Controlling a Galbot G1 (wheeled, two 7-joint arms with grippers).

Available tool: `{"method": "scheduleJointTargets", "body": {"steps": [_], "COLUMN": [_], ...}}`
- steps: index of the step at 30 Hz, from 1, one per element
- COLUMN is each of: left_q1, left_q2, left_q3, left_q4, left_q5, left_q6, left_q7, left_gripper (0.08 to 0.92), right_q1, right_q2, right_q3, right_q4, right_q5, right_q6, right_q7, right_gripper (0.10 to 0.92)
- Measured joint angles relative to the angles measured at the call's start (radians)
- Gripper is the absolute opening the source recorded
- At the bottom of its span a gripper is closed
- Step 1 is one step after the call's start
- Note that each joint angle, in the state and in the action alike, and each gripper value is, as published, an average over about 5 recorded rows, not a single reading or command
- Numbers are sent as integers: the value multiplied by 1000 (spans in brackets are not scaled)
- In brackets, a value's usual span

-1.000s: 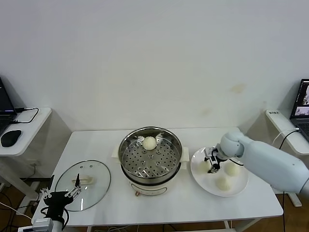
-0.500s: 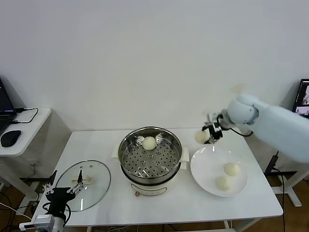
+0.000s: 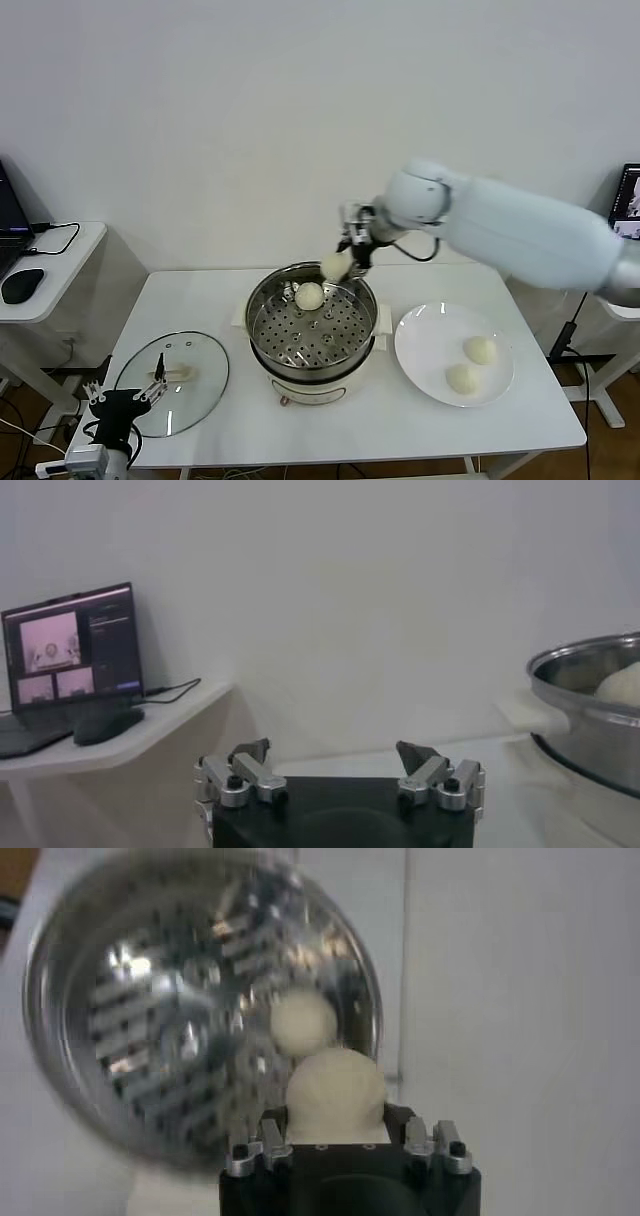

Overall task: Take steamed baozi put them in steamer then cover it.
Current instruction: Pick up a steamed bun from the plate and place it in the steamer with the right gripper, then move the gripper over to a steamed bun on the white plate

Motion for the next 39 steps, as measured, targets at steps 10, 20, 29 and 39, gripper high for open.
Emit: {"method": "scheduleJointTargets", "body": {"steps": [10,20,29,39], "left_q1": [-5,-8,-13,-26], "left_q2": [-7,-10,-11,2], "left_q3": [2,4,10,16], "left_q4": [10,11,14,19], "left_q5": [0,0,0,0], "left_q6": [-3,-4,-4,0], "left_q7": [0,0,1,5], "left_gripper": [823,823,823,823], "right_q1": [-59,-118,-124,-20], "right_q2": [152,214,209,69], "right_q3": [-34,-51,-51,-43], "right_q4": [-64,-106,-97,6], "right_q5": [35,11,-2,-27], "right_q6": [-68,-95,-104,-85], "right_q7": [66,88,83,-18], "right_gripper": [601,602,735,822]}}
